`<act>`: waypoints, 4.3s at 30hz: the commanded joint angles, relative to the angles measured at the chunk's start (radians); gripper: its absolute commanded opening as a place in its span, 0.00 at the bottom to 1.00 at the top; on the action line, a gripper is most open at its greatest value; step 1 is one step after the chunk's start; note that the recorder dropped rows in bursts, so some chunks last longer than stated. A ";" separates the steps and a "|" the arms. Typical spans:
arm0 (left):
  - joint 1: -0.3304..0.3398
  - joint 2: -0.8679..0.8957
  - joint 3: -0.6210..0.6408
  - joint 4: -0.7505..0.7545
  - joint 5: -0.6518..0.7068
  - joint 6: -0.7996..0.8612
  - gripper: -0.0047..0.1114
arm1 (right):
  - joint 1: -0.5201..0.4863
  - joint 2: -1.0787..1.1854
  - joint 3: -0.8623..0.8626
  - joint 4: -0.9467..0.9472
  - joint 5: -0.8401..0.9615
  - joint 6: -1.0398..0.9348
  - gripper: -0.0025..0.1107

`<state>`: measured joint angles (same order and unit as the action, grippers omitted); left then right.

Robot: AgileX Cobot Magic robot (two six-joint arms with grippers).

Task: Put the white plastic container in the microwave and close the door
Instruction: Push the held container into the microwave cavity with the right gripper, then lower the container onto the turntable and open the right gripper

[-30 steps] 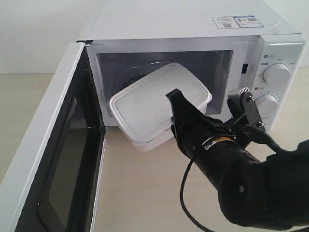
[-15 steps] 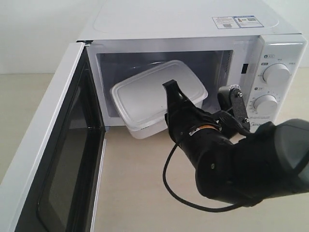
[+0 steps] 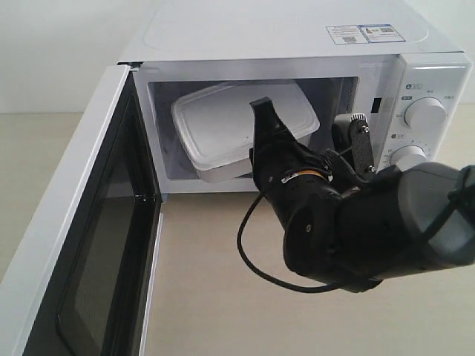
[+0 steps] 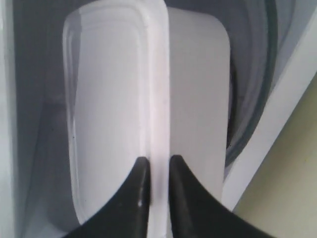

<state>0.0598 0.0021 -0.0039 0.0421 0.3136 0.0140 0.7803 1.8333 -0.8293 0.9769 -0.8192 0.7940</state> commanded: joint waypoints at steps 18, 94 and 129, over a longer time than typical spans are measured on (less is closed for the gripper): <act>0.004 -0.002 0.004 -0.009 0.001 0.003 0.07 | -0.073 0.152 -0.161 -0.075 0.004 0.024 0.02; 0.004 -0.002 0.004 -0.009 -0.001 0.003 0.07 | -0.115 0.325 -0.212 -0.468 -0.073 -1.077 0.02; 0.004 -0.002 0.004 -0.009 -0.001 0.003 0.07 | -0.093 0.005 0.100 -0.461 0.022 -1.092 0.02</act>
<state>0.0598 0.0021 -0.0039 0.0421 0.3136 0.0140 0.6640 1.9032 -0.7771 0.5161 -0.8231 -0.2914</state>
